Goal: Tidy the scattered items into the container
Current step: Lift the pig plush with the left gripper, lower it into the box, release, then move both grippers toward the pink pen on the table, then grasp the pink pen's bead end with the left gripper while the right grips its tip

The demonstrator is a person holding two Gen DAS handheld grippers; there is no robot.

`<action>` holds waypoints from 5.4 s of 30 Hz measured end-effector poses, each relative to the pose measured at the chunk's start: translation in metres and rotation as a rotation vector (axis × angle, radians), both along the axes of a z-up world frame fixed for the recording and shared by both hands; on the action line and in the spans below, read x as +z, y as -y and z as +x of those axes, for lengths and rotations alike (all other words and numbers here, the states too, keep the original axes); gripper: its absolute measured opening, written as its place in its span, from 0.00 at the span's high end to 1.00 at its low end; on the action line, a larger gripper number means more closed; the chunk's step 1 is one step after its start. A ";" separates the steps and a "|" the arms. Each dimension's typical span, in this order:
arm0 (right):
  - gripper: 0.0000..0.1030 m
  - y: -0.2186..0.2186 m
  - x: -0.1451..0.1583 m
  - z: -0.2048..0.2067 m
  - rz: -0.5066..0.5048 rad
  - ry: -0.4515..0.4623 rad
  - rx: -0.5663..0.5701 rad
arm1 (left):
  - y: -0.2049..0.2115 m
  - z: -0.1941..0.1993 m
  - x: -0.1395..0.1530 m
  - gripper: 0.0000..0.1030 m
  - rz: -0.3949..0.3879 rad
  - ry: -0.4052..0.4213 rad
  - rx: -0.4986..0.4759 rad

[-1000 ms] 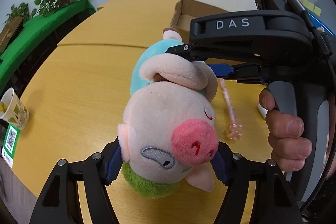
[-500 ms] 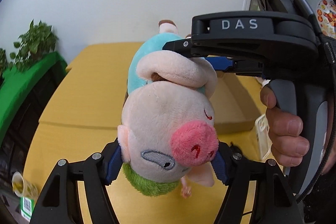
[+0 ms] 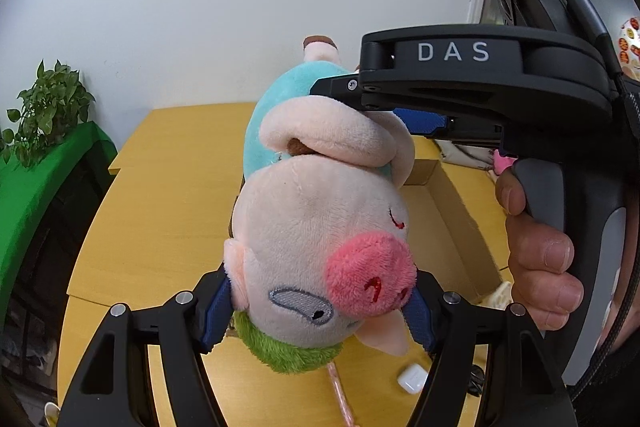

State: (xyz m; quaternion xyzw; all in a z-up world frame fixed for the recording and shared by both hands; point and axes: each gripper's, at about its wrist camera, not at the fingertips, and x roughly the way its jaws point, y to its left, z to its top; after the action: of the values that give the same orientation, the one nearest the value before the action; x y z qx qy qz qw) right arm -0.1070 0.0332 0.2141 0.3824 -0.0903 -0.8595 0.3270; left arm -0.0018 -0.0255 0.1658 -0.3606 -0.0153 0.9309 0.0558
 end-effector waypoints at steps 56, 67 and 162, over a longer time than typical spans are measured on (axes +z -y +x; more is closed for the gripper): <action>0.51 0.067 -0.232 -0.125 0.006 0.353 0.160 | 0.053 -0.116 -0.203 0.14 0.052 0.377 0.220; 0.32 0.042 -0.219 -0.114 -0.081 0.338 0.177 | -0.014 -0.044 -0.156 0.11 -0.053 0.326 0.226; 0.89 -0.005 -0.254 0.113 0.346 0.394 0.064 | -0.067 0.124 -0.226 0.79 0.062 0.358 0.099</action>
State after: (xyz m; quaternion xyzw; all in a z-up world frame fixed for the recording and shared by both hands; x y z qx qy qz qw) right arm 0.0058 0.0379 -0.0396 0.5951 0.0082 -0.7605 0.2598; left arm 0.1222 0.0410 -0.0606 -0.5175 -0.0714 0.8525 0.0173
